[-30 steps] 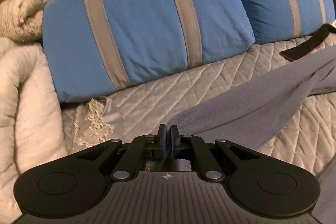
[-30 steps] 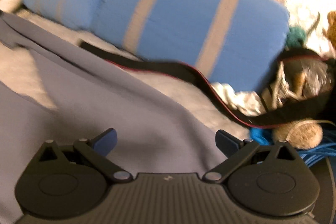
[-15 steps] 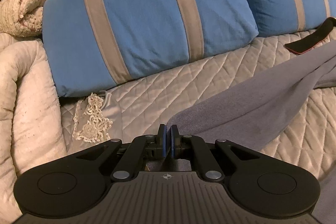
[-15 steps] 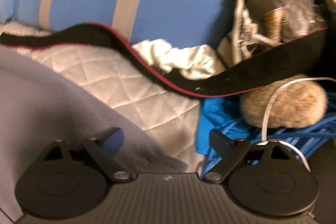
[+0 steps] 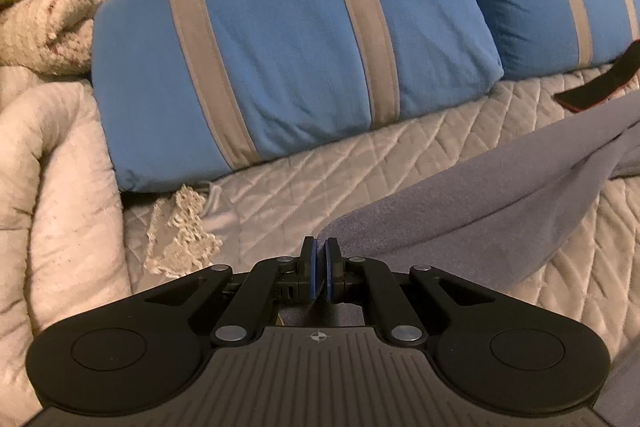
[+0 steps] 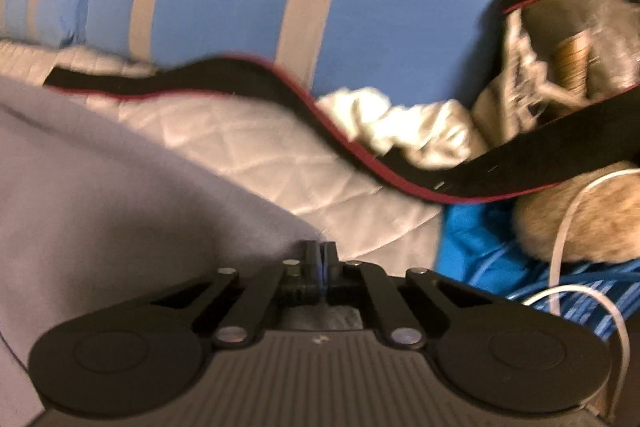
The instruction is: Fold clothes
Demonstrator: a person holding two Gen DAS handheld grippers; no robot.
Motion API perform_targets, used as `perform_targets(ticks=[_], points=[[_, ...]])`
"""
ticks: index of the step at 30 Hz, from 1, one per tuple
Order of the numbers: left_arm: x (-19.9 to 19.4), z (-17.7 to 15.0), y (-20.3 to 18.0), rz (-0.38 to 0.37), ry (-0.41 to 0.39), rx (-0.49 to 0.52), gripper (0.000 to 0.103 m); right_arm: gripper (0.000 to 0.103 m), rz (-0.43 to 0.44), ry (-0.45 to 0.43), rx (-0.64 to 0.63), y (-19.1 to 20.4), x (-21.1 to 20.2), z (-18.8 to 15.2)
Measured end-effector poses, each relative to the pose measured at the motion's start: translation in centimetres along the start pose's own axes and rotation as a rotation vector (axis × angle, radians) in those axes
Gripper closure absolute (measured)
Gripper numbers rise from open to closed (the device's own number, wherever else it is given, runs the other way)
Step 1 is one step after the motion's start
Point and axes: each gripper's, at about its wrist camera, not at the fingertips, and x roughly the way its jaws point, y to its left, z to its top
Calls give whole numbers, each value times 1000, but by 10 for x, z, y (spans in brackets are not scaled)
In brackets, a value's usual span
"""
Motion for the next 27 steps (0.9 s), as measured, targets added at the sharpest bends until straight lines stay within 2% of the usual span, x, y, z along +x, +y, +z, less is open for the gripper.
perform_targets(ticks=[8, 12, 16, 22, 27], points=[[-34, 6, 12, 29, -126, -29, 99, 103, -92, -173, -29, 2, -66, 11], [-65, -14, 19, 21, -220, -40, 99, 103, -105, -254, -68, 12, -117, 5], [-98, -54, 24, 5, -268, -45, 99, 103, -104, -308, -118, 28, -174, -24], [-130, -123, 22, -47, -219, -57, 98, 103, -69, -265, -211, 60, -231, -88], [-138, -163, 14, -90, -136, -62, 95, 103, -35, -165, -298, 90, -237, -130]])
